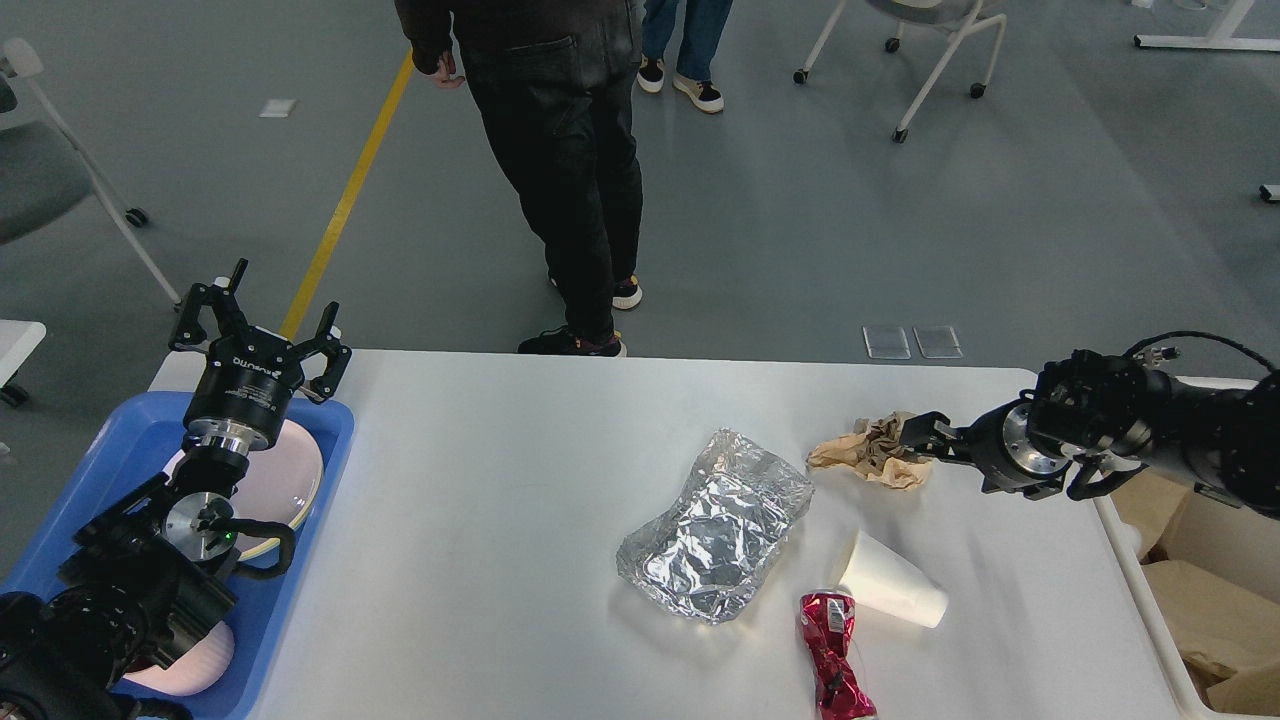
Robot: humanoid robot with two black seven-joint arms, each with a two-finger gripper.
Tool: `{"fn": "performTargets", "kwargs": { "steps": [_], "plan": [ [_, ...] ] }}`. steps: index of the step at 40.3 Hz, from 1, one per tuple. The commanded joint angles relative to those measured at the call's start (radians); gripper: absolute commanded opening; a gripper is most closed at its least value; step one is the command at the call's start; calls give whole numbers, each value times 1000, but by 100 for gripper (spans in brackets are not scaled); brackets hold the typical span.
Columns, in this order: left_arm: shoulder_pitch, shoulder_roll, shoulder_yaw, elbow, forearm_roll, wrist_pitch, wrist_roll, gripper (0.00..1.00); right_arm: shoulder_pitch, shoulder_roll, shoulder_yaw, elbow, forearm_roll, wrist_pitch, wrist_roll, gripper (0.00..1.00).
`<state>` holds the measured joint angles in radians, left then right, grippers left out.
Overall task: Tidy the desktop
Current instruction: 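Reach the right gripper toward the crumpled brown paper on the table, then close the right gripper on the crumpled brown paper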
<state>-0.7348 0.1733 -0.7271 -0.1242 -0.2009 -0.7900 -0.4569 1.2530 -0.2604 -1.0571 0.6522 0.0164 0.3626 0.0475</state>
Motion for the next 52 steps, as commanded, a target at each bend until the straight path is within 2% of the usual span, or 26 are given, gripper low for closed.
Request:
{"fn": "performTargets", "kwargs": {
  "steps": [1, 13, 17, 19, 22, 32, 41, 52],
  "plan": [
    [0, 0, 0, 0, 0, 0, 0, 96, -20, 44, 9, -22, -4, -4, 0, 100],
    [0, 0, 0, 0, 0, 0, 0, 96, -14, 75, 38, -58, -3, -7, 0, 94],
    [0, 0, 0, 0, 0, 0, -2, 96, -21, 87, 39, -89, -4, -7, 0, 86],
    [0, 0, 0, 0, 0, 0, 0, 96, -23, 89, 40, -94, -4, -7, 0, 86],
    [0, 0, 0, 0, 0, 0, 0, 96, -23, 89, 40, -95, -4, -7, 0, 78],
    [0, 0, 0, 0, 0, 0, 0, 96, -63, 89, 39, -106, -33, -54, 0, 78],
    [0, 0, 0, 0, 0, 0, 0, 96, -106, 89, 39, -138, -47, -57, 0, 76],
    [0, 0, 0, 0, 0, 0, 0, 96, -104, 104, 39, -135, -47, -50, -1, 56]
  ]
}}
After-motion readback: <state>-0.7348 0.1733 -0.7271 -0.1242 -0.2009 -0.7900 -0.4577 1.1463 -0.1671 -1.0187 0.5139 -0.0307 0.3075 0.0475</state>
